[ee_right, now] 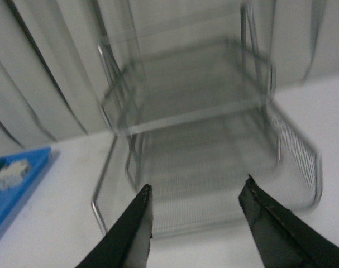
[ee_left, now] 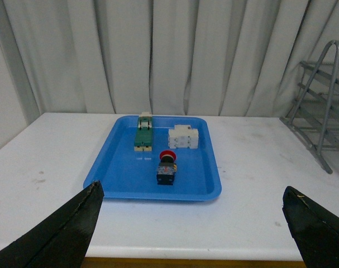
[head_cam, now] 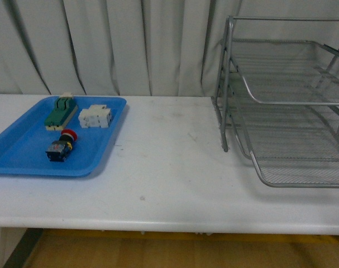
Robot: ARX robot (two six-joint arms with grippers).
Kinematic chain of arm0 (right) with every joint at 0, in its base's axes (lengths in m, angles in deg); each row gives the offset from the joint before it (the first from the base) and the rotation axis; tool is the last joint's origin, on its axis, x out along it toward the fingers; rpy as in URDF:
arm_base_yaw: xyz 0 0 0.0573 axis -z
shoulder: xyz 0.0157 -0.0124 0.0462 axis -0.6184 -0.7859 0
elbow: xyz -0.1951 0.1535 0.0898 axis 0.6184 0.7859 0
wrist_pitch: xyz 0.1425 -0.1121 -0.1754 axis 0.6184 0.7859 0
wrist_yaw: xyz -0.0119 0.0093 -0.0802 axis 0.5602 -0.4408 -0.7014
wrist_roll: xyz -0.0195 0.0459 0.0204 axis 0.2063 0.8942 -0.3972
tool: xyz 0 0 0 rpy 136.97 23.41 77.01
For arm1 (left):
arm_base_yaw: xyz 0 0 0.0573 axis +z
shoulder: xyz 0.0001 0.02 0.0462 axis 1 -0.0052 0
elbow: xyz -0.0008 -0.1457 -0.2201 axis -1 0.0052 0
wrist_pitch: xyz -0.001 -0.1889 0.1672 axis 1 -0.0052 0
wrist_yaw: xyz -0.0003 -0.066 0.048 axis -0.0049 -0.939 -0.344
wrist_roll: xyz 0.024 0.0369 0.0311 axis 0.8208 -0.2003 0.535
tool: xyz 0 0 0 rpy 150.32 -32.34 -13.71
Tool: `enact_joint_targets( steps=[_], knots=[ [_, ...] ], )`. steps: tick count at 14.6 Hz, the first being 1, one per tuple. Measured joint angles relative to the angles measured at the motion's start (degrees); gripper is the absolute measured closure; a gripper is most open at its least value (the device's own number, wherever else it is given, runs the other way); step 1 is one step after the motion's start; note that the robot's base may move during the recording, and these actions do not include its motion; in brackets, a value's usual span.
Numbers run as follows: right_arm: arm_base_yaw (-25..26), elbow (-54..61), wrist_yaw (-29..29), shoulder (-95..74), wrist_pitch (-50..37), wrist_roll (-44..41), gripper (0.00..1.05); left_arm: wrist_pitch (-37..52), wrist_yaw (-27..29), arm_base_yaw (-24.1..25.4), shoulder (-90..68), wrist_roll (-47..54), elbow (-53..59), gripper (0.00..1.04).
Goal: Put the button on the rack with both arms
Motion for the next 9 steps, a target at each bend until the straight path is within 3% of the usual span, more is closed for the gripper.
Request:
enact_joint_targets(
  steps=[1,2,3,5,9],
  knots=[
    [6.0,0.0,5.2,19.6,13.3,-13.0,0.84,0.2,-0.1,0.0,0.0,0.0,0.0,0.07],
    [6.4,0.0,5.8,36.4,28.1,-15.1,1.03,0.2,0.0,0.0,0.0,0.0,0.0,0.07],
    [6.4,-0.1,5.8,48.4,40.4,-15.3,1.03,0.2,0.0,0.0,0.0,0.0,0.0,0.07],
    [6.4,-0.7,5.8,55.5,50.2,-15.3,1.03,0.1,0.0,0.0,0.0,0.0,0.0,0.07],
    [6.4,-0.7,5.8,59.1,53.0,-15.3,1.03,0.1,-0.1,0.0,0.0,0.0,0.0,0.07]
  ],
)
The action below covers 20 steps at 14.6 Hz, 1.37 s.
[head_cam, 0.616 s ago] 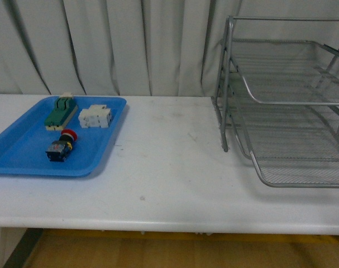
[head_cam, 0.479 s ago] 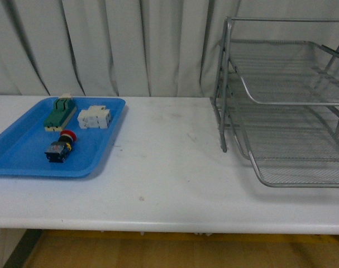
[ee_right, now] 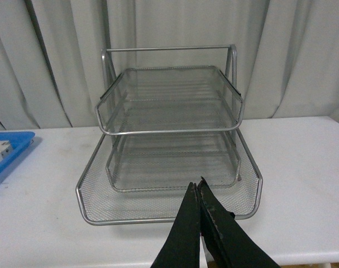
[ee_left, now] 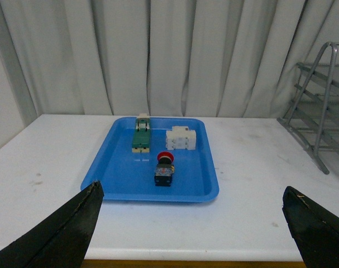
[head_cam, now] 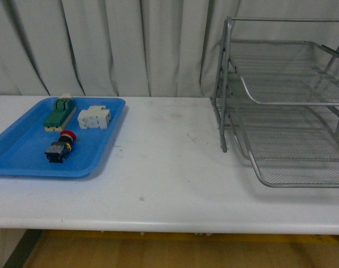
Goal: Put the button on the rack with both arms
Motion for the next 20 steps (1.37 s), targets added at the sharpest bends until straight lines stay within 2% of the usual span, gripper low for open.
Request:
enact_joint_targets(
  steps=[10,15,17,20],
  knots=[
    [0.0,0.0,0.0,4.5,4.7,0.0,1.03,0.0,0.0,0.0,0.0,0.0,0.0,0.07],
    [0.0,0.0,0.0,9.8,10.2,0.0,1.03,0.0,0.0,0.0,0.0,0.0,0.0,0.07],
    [0.0,-0.1,0.2,18.9,20.7,0.0,1.03,0.0,0.0,0.0,0.0,0.0,0.0,0.07],
    [0.0,-0.1,0.2,19.8,20.6,0.0,1.03,0.0,0.0,0.0,0.0,0.0,0.0,0.07]
  ],
)
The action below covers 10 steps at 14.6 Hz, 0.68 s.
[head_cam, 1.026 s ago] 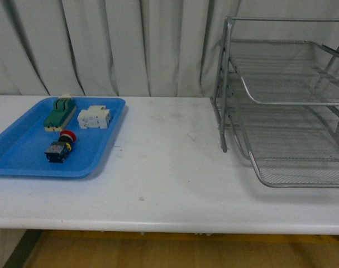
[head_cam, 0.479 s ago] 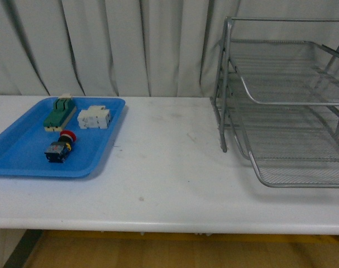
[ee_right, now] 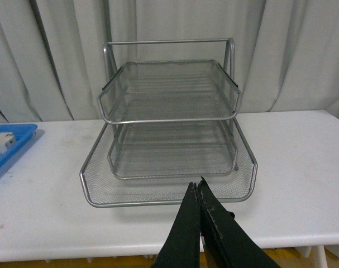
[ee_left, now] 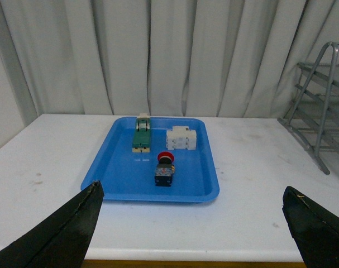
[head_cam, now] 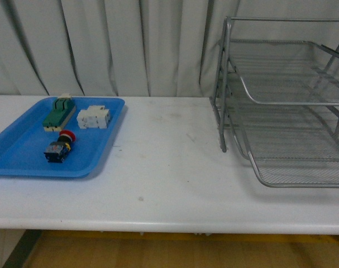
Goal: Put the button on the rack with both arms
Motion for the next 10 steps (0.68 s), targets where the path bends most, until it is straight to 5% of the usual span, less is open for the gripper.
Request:
enact_joint_targets(
  steps=[4,10],
  knots=[
    [0.0,0.0,0.0,0.0,0.0,0.0,1.03,0.0,0.0,0.0,0.0,0.0,0.0,0.07],
    [0.0,0.0,0.0,0.0,0.0,-0.1,0.21,0.0,0.0,0.0,0.0,0.0,0.0,0.07]
  ],
)
